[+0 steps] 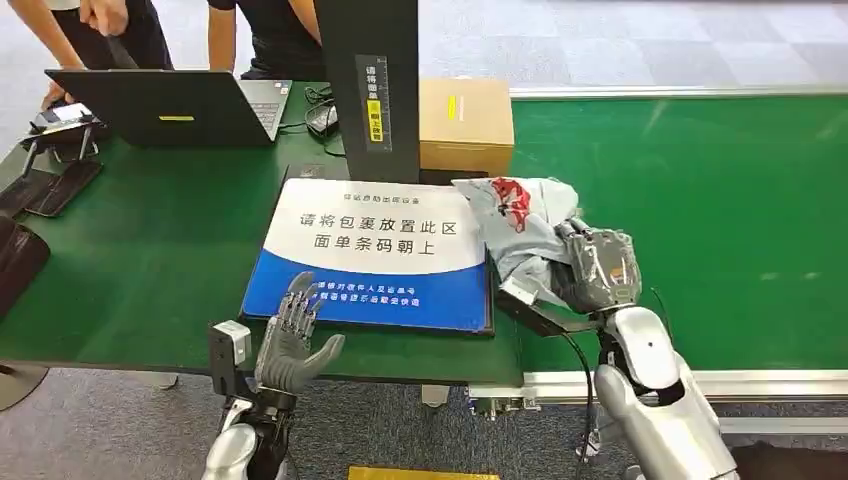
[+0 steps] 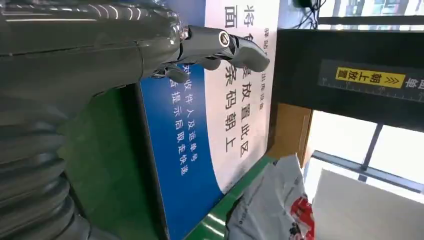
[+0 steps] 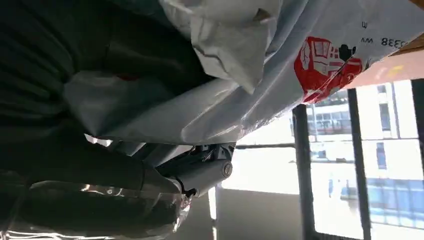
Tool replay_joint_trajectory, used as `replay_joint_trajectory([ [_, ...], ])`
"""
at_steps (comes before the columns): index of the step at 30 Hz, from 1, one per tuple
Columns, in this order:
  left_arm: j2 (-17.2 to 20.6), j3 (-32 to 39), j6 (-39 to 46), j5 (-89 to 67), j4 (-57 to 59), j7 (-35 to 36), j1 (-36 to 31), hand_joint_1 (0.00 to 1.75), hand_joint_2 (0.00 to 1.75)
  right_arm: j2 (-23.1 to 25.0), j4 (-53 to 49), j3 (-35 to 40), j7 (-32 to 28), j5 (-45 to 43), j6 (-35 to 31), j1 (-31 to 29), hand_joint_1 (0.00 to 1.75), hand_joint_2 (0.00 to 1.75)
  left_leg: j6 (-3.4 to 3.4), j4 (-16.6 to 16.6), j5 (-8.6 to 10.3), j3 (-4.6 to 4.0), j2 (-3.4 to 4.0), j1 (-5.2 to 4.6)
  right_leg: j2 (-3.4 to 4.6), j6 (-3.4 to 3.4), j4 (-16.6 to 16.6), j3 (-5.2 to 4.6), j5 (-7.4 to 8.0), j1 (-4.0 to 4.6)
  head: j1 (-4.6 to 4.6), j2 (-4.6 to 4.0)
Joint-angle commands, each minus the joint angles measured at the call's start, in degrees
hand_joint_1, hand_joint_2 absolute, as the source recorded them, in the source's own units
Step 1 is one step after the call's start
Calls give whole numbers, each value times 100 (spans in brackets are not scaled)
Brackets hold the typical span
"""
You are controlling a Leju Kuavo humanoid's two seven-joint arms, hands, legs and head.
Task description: Moved the parcel from conveyor to table for the left to box.
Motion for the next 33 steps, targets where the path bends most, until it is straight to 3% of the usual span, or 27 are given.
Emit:
replay_joint_trajectory([
  [1, 1, 101, -4, -4, 260, 15, -138, 0, 175, -96, 477, 640, 24, 62, -73, -490, 175, 175, -6, -5, -9, 30, 4, 2, 20, -8, -6, 27, -5, 1, 0, 0],
  [8, -11, 149, 12, -10, 193, 15, -97, 0, 175, -81, 671, 1172, 107, 720, -614, -757, 175, 175, -5, -1, -8, 15, 15, 0, 27, -6, 0, 11, -2, -2, 0, 0],
  [16, -19, 126, 19, 2, 230, 15, -106, 0, 175, 1, 657, 1640, -414, 467, -1575, -590, 175, 175, -8, -9, -12, 34, 11, 4, 28, -10, -8, 30, -7, 3, 0, 0],
  [24, -11, 53, -19, 56, 373, 15, -137, 0, 175, -54, 633, 1929, -542, 560, -1862, -466, 175, 175, -5, -7, -6, 20, 1, 2, 13, -7, -7, 19, -5, 1, 0, 0],
  [28, 15, -61, 53, 87, 445, 15, -208, 0, 175, -27, 707, 2013, -772, 164, -2120, -291, 175, 175, -4, -8, -3, 14, -5, 2, 5, -7, -8, 15, -5, 1, 0, 0],
  [31, 35, -101, 109, 115, 461, 15, -215, 0, 175, 76, 956, 2084, -862, -41, -1958, -224, 175, 175, -9, -12, -11, 40, -10, 6, 10, -13, -14, 42, -12, 4, 0, 0],
  [33, 47, -88, 149, 135, 426, 15, -193, 0, 175, 227, 1332, 2014, -845, -676, -1233, -266, 175, 175, -5, -8, -3, 15, -3, 4, 6, -7, -10, 16, -4, 3, 0, 0],
])
